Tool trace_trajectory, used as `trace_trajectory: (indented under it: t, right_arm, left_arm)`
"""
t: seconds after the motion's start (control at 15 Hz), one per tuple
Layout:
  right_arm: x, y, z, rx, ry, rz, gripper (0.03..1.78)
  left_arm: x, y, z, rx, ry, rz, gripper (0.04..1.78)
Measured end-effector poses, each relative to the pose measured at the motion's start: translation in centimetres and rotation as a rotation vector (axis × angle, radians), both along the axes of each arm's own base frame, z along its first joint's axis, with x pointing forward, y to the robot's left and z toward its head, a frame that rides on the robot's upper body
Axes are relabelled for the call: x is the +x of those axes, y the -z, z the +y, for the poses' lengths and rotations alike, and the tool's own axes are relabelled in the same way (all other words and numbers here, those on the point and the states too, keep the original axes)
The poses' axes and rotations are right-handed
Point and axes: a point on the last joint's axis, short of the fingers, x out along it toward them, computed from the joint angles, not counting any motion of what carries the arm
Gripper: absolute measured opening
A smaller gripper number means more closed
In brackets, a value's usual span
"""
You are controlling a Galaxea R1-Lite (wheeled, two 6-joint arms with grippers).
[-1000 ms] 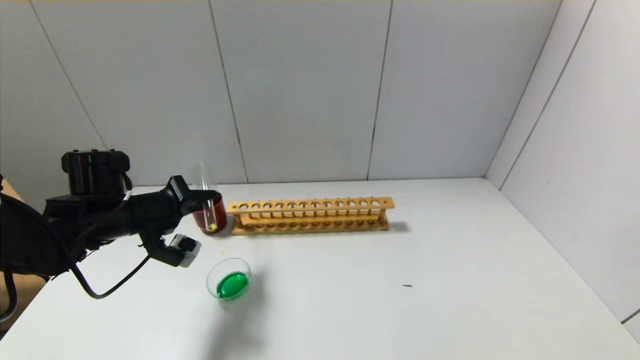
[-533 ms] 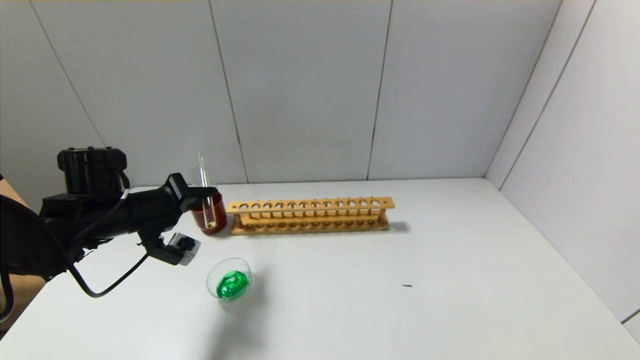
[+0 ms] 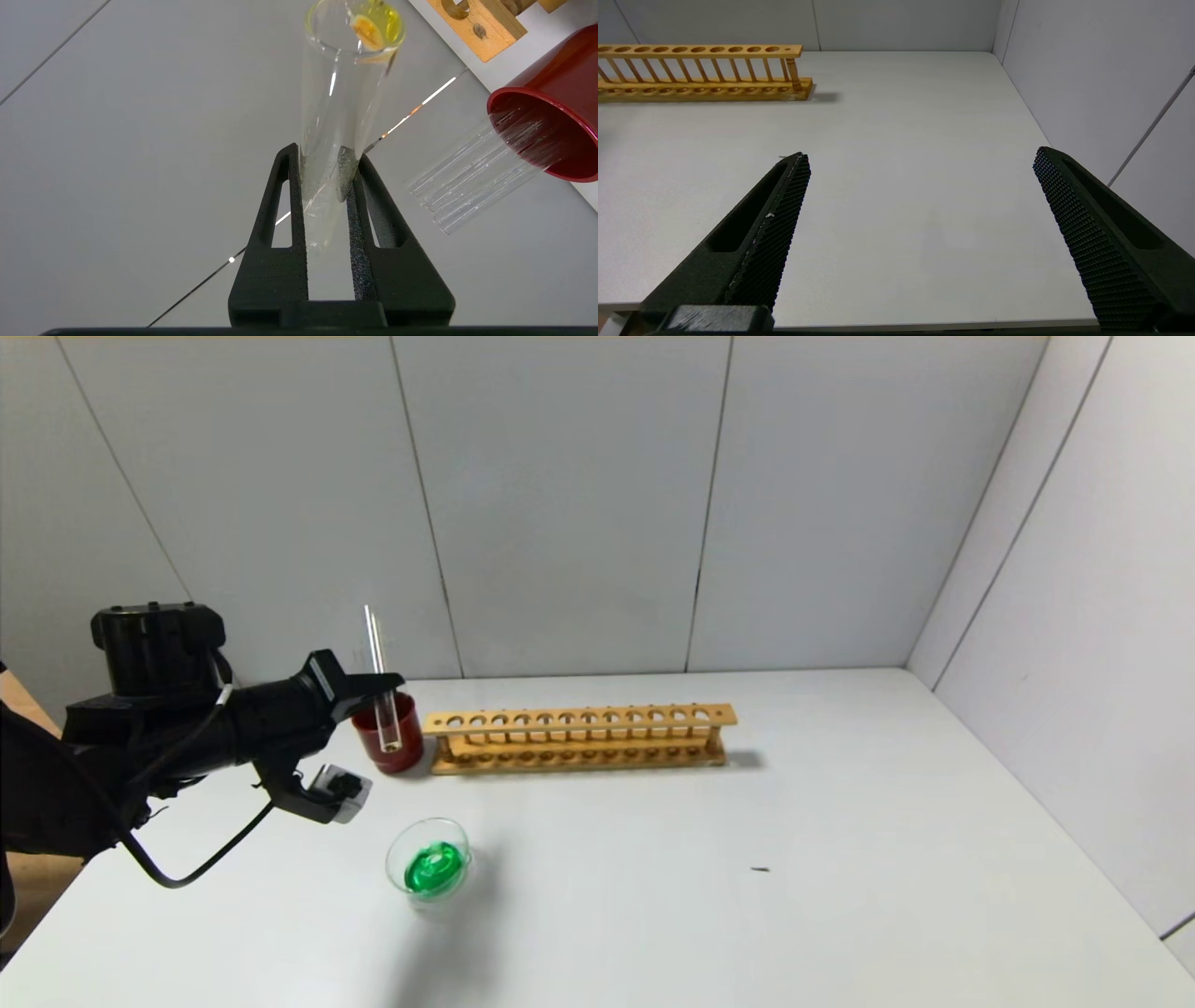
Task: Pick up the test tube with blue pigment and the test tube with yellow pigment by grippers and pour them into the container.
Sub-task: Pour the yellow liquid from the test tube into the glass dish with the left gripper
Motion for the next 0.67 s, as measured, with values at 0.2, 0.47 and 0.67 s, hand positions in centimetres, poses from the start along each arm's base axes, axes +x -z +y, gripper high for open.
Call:
trace_trajectory:
  t: [0.2, 0.47, 0.67]
  right_arm:
    - [0.0, 0.0, 0.0, 0.000, 0.000, 0.000, 1.75]
    - [0.0, 0.0, 0.0, 0.000, 0.000, 0.000, 1.75]
    - [0.0, 0.0, 0.0, 0.000, 0.000, 0.000, 1.75]
  left_arm:
    - [-0.1, 0.1, 0.0, 0.000, -0.001, 0.006, 0.30]
    - [-0.8, 0.8, 0.0, -0.030, -0.013, 0.055, 0.30]
    - [-1.4, -0.2, 0.6, -0.167, -0.073, 0.107, 0.30]
